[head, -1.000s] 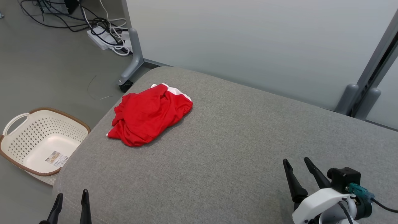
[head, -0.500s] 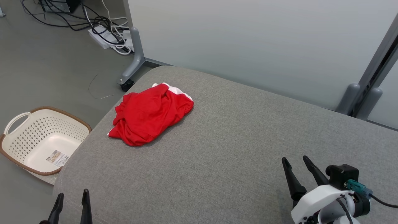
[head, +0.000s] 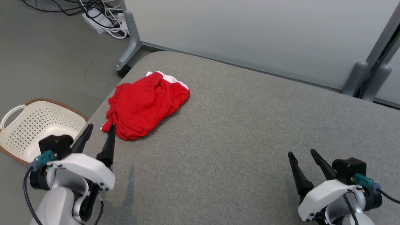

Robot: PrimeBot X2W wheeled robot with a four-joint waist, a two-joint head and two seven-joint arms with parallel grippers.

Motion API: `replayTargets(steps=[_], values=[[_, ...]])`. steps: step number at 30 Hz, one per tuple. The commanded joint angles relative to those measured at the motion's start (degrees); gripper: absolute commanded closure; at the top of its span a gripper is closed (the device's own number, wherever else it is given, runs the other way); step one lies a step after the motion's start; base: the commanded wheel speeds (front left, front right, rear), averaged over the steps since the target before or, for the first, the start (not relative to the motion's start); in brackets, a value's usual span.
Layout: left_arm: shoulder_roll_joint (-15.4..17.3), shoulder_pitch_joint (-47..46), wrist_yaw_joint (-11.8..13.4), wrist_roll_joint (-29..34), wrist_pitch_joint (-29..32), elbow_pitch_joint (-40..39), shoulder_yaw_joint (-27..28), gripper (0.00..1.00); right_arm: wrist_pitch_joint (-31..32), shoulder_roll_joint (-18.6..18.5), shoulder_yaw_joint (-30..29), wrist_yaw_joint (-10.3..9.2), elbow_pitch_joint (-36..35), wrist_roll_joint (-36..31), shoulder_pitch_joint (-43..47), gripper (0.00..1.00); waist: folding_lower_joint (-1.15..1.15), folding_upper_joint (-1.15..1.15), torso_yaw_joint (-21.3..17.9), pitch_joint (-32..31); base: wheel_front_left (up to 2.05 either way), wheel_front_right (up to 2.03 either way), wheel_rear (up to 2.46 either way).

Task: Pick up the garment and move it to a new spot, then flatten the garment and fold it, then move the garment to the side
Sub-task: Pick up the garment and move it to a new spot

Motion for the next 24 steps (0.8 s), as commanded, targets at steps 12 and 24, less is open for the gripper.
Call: replayTargets(steps=[12,24], values=[[-2.83,-26.58,1.83,-11.24,8.21,27.74,7.36,0.0,9.82,-1.47,0.45,0.04,-12.93,-6.23,-4.0,0.0,0.0,0.0,-12.49,15.42,0.0,0.0,0.0],[0.21,-39.54,12.74,-10.59,17.17,46.16,7.71,0.0,12.68,-2.59,-0.03,0.04,-20.88,-6.83,-3.52,0.0,0.0,0.0,-18.13,24.11,0.0,0.0,0.0]])
